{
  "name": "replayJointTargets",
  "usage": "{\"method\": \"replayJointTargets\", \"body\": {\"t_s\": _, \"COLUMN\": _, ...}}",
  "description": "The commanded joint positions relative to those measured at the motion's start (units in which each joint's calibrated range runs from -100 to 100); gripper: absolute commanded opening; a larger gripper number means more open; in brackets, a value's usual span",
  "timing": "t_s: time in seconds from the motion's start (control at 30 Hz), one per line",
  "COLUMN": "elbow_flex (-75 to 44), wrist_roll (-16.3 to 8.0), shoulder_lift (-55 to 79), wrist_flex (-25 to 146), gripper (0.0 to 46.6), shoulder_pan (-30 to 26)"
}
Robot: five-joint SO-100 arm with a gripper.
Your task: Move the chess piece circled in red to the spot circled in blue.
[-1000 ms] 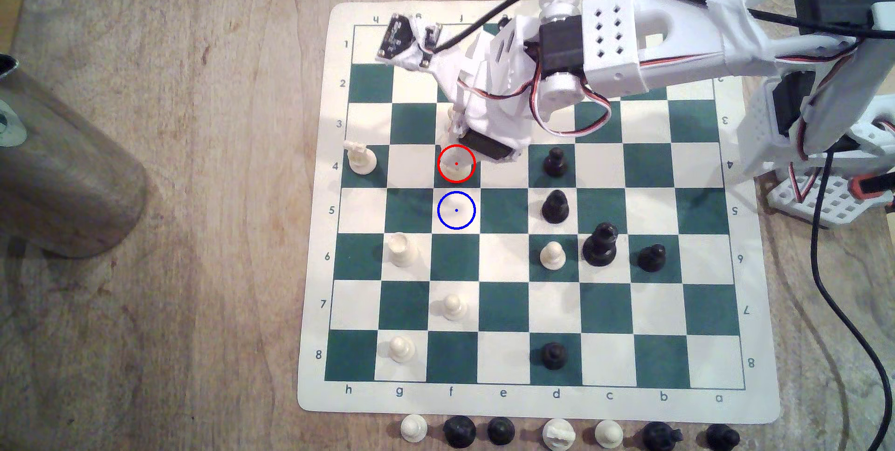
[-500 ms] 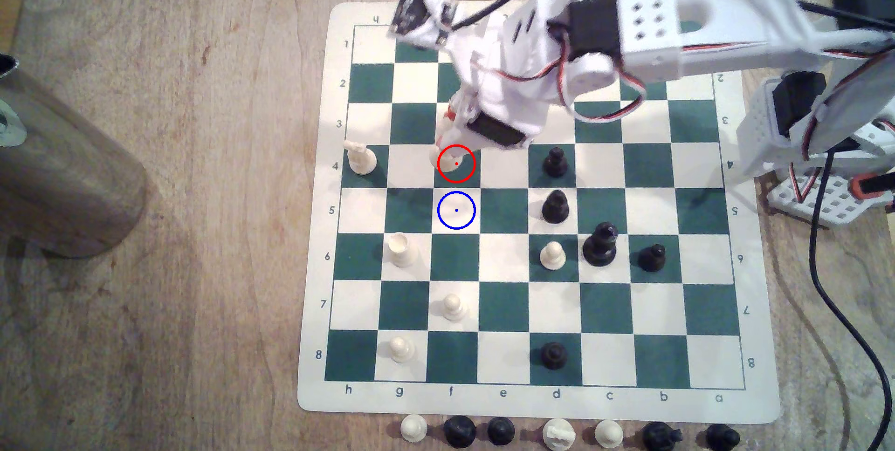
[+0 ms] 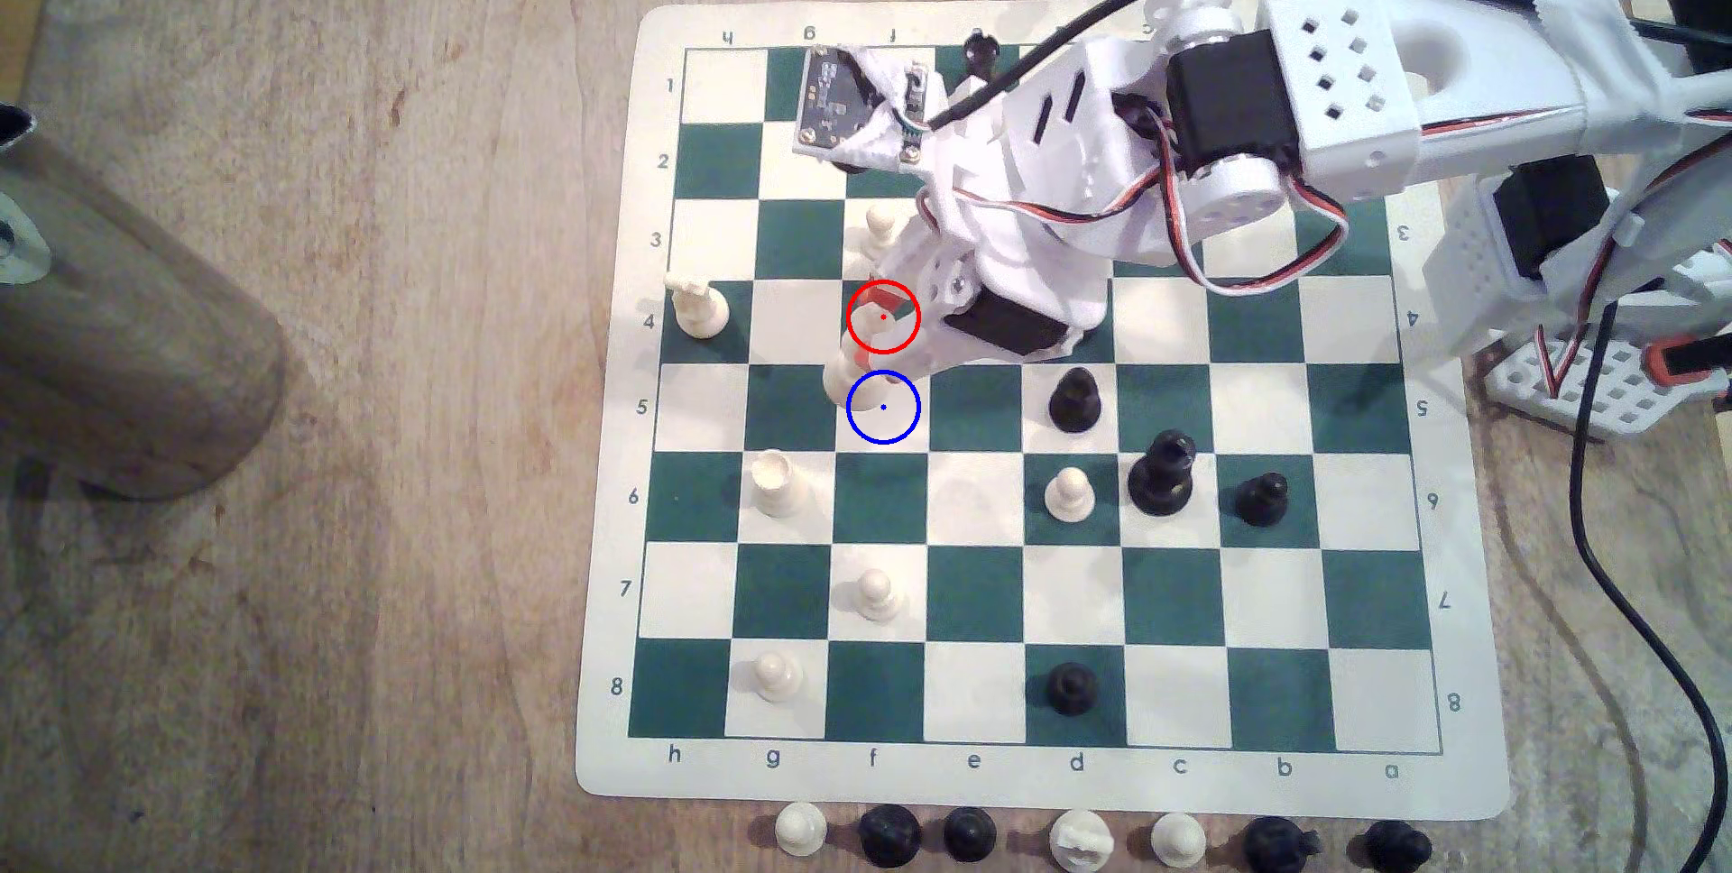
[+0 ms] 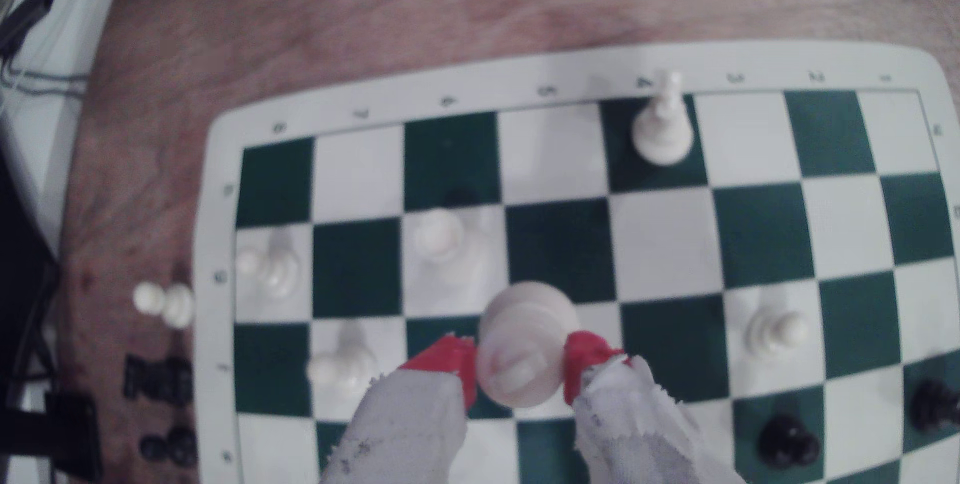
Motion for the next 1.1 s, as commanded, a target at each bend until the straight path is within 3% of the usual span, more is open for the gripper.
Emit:
{"method": "replayJointTargets", "body": {"t_s": 0.0, "elbow_flex": -1.59, "wrist_roll": -0.1, "shoulder_lift": 1.67, "wrist_flex": -2.35, "gripper": 0.2, "shoulder_pan": 0.48}}
{"method": "replayJointTargets", "body": {"t_s": 0.47, "elbow_flex": -2.41, "wrist_roll": -0.15, "shoulder_lift": 10.58, "wrist_flex": -4.88, "gripper": 0.2, "shoulder_pan": 0.95}}
{"method": "replayJointTargets", "body": {"t_s": 1.07, "elbow_flex": -1.95, "wrist_roll": -0.15, "shoulder_lift": 12.11, "wrist_flex": -4.88, "gripper": 0.2, "shoulder_pan": 0.56}}
